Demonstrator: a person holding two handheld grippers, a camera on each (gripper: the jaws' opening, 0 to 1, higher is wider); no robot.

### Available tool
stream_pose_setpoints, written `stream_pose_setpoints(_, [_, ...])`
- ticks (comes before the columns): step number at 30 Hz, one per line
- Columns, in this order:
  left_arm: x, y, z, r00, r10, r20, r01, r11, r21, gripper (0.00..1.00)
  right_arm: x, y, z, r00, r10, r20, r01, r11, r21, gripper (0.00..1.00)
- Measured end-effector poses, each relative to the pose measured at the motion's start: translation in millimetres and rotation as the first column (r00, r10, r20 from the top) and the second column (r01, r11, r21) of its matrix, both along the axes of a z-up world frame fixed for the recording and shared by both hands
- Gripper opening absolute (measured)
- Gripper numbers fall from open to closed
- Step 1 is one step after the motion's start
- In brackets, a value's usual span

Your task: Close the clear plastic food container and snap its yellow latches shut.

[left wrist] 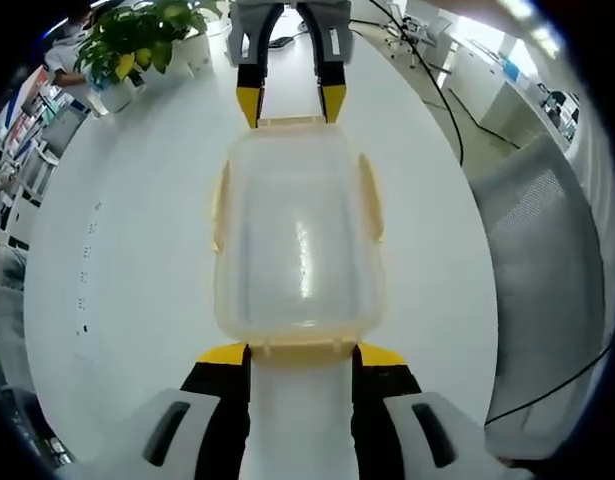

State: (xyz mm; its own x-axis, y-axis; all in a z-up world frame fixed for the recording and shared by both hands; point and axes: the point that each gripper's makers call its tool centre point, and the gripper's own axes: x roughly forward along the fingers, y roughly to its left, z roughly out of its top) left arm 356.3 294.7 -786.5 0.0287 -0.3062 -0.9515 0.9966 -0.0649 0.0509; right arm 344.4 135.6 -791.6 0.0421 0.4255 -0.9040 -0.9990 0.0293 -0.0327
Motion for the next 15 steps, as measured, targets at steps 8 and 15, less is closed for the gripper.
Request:
stream_pose_setpoints(8, [4.6,21,-7.0,0.998,-0.045,0.037,0.042,0.997,0.063,0.23,-2,-21,-14.5,0.994,-0.091,-0.060,0.086,0.993,-0.075,0.19])
stream_pose_setpoints(15, [7.5,34,-4.9,0.999,0.041,0.020,-0.042,0.997,0.060,0.27,5,-33,-21.7,0.980,-0.190,-0.055,0.185,0.979,-0.088,0.32])
